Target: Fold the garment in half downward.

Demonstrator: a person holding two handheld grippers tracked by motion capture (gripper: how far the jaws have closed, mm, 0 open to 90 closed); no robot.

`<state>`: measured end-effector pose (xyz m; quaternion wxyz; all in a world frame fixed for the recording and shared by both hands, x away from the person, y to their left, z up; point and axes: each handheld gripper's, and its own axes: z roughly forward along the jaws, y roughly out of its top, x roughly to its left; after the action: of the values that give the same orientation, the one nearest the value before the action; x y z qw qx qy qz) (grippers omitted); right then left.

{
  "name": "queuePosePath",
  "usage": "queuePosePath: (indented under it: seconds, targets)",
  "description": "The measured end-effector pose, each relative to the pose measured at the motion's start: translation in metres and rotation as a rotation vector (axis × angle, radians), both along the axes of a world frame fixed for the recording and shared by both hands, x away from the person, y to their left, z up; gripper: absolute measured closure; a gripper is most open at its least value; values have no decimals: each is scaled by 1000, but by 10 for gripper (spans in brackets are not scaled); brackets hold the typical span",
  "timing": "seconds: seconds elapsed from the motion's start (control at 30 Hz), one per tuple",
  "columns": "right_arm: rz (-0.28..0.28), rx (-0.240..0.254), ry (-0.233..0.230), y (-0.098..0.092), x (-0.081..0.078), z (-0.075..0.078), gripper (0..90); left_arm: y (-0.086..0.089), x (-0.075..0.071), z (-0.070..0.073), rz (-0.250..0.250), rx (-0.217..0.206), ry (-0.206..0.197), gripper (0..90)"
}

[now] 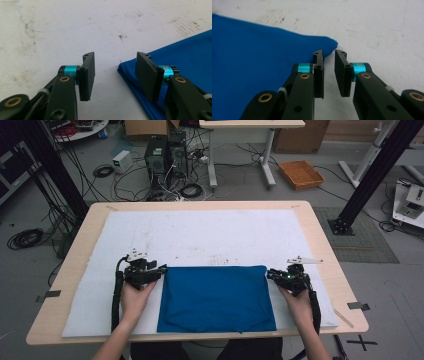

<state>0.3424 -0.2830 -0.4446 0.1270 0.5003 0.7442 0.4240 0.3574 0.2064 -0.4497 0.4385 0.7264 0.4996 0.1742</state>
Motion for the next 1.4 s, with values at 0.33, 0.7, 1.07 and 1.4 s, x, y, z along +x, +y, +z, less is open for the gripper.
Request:
queuePosePath:
  seconds: [0.33, 0.7, 1.07, 1.4]
  targets:
    - [25, -134, -6, 19, 3, -5, 892, -4, -2, 0, -37, 5, -16, 584]
    - [-64, 27, -27, 7, 23, 7, 557, -6, 7, 0, -61, -35, -24, 552]
    - [-41, -56, -27, 15, 27, 1, 769, -6, 10, 1, -45, -1, -5, 642]
    - [-15, -65, 27, 19, 36, -6, 735, -17, 12, -2, -128, 78, 39, 665]
